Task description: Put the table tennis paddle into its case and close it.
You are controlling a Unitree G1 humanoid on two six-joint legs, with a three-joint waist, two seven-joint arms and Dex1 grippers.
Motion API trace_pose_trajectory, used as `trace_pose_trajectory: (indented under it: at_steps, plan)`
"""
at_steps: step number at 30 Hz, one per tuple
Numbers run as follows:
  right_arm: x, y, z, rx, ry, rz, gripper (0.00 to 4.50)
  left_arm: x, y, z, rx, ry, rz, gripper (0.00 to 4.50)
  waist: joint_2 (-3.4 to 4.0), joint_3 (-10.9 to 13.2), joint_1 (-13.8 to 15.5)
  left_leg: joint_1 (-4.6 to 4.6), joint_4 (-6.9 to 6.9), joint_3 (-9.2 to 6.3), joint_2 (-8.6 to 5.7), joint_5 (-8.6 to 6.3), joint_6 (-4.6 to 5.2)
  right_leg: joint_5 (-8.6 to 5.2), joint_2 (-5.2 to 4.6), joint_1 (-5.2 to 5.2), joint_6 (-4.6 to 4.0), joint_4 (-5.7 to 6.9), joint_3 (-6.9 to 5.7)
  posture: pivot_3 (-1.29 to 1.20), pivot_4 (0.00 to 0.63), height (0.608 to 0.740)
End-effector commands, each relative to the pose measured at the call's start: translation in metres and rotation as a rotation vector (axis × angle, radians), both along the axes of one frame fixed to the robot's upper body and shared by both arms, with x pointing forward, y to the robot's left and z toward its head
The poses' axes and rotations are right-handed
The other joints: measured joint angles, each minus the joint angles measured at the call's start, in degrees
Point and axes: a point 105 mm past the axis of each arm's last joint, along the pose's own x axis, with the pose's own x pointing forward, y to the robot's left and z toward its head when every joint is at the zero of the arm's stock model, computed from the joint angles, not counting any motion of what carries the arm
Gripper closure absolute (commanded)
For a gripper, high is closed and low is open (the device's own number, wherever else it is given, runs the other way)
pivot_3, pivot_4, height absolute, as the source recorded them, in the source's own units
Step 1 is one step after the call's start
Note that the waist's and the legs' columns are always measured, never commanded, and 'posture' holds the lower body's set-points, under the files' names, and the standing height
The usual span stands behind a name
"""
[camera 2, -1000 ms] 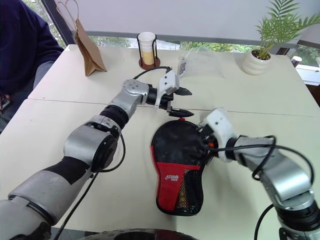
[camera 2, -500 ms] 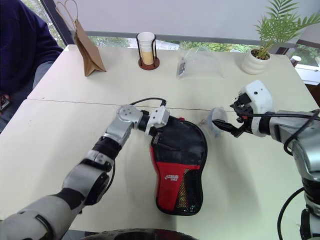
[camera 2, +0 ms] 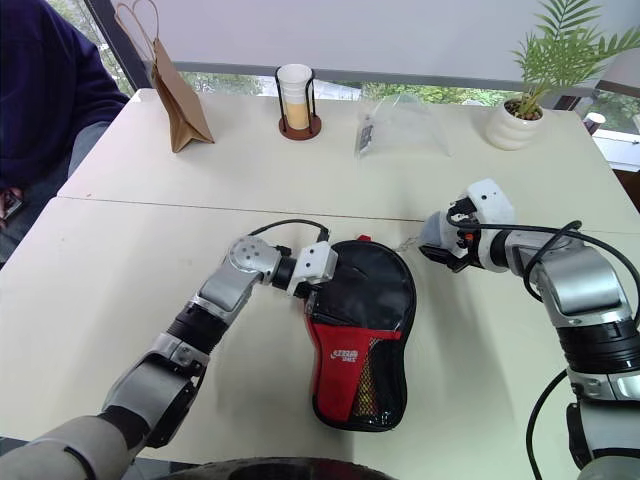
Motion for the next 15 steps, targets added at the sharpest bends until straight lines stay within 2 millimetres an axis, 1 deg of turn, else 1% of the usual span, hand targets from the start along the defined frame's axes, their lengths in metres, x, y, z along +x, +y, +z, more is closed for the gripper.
trace_pose_trajectory:
  at_steps: [1, 7, 8, 9, 14, 15]
  plan:
    - [0.006, 0.0, 0.006, -0.017, -0.036, 0.007, 0.0, 0.003, -0.003, -0.008, 0.014, -0.009, 0.034, 0.02, 0.0, 0.0, 0.03, 0.0, 0.0, 0.0, 0.0, 0.0, 0.0, 0.0, 0.0, 0.01, 0.0, 0.0, 0.0, 0.0, 0.15, 0.74]
    - [0.008, 0.003, 0.006, -0.027, -0.048, 0.026, 0.0, 0.006, 0.0, -0.027, 0.071, -0.01, 0.062, 0.02, 0.01, -0.03, 0.02, 0.08, 0.0, 0.0, 0.0, 0.0, 0.0, 0.0, 0.0, 0.1, 0.0, -0.02, -0.01, 0.0, 0.15, 0.74]
    - [0.008, 0.004, 0.007, -0.024, -0.05, 0.029, 0.52, 0.005, 0.0, -0.028, 0.075, -0.008, 0.062, 0.0, 0.01, -0.04, 0.02, 0.09, 0.0, 0.0, 0.0, 0.0, 0.0, 0.0, 0.0, 0.12, 0.0, -0.03, -0.01, 0.0, 0.15, 0.74]
    - [0.008, 0.004, 0.007, -0.028, -0.052, 0.031, 0.89, 0.004, 0.0, -0.03, 0.079, -0.005, 0.059, 0.0, 0.01, -0.04, 0.02, 0.11, 0.0, 0.0, 0.0, 0.0, 0.0, 0.0, 0.0, 0.16, 0.0, -0.04, -0.01, 0.0, 0.15, 0.74]
    - [0.006, -0.001, 0.006, -0.05, -0.054, 0.029, 3.44, 0.001, 0.0, -0.032, 0.084, 0.003, 0.052, 0.0, 0.01, -0.05, 0.04, 0.17, 0.0, -0.01, 0.0, -0.04, 0.06, 0.0, -0.01, 0.25, 0.0, -0.07, -0.02, 0.0, 0.15, 0.74]
    - [0.006, -0.003, 0.006, -0.062, -0.055, 0.025, 3.89, 0.001, -0.001, -0.033, 0.085, 0.004, 0.05, 0.0, 0.02, -0.05, 0.04, 0.17, 0.0, -0.01, 0.0, -0.04, 0.06, 0.0, -0.01, 0.25, 0.0, -0.07, -0.02, 0.0, 0.15, 0.74]
